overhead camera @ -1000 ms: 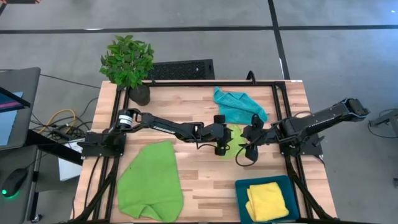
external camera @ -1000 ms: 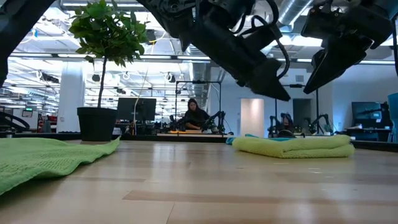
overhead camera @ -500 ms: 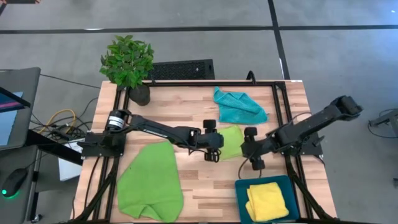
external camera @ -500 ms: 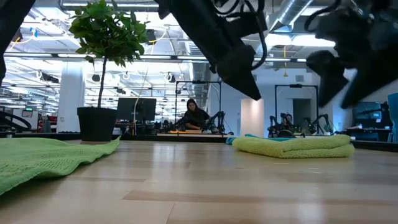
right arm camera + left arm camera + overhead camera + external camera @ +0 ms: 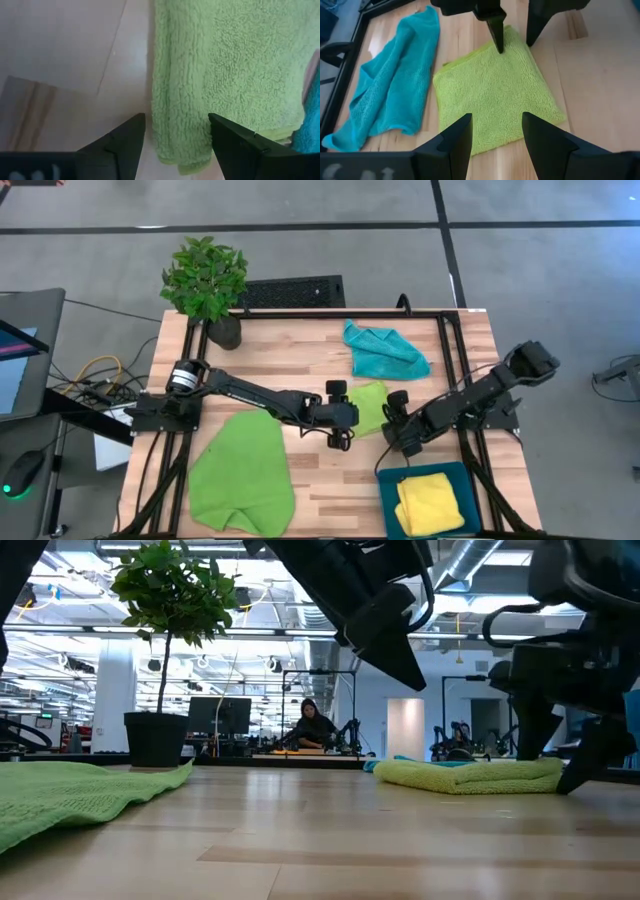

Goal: Fold microfiber towels
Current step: Put the folded light green towel into the bin

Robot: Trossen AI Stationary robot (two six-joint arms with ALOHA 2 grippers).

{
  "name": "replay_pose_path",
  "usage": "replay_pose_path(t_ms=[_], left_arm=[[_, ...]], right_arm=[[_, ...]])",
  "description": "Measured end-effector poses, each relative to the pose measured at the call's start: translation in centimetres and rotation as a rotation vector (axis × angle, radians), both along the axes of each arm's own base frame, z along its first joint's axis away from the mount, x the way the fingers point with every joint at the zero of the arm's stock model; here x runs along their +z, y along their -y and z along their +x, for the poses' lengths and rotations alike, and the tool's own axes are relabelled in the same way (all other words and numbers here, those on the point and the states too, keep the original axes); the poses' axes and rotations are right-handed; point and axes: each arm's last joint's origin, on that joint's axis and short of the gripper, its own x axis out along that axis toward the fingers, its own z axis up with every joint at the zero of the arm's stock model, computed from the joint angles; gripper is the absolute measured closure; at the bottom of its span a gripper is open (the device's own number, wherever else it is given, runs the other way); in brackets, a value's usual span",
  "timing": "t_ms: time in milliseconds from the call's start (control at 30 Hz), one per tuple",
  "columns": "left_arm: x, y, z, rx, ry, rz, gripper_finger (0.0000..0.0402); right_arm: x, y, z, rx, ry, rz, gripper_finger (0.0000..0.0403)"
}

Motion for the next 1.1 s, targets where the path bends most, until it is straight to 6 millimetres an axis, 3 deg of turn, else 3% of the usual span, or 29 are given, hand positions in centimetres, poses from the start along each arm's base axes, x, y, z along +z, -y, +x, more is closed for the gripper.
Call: replay_pose_path(t_ms=[167, 267, 567, 800, 1100], left_arm=[[0.0, 0.0, 0.0, 0.005, -0.002, -0.005, 0.0237], [0.0, 0.0, 0.0, 0.005, -0.001, -0.005, 0.0237], [-0.1, 0.2, -0.1, 0.019, 0.002, -0.024, 0.0237], [-0.1, 1.3, -0.3, 0.019, 0.007, -0.048, 0.0237], [-0.1, 3.3, -0.8, 0.019, 0.021, -0.053, 0.0237]], right_arm=[[-0.6, 0.0, 0.1, -0.025, -0.015, -0.018, 0.0162], [-0.6, 0.0, 0.1, -0.054, -0.009, 0.002, 0.0188], [-0.1, -0.7, -0.1, -0.093, 0.000, 0.038, 0.0385], [1.9, -2.1, 0.3, -0.081, 0.016, 0.052, 0.0394], [5.2, -4.9, -1.1, -0.055, -0.004, 0.148, 0.0397]])
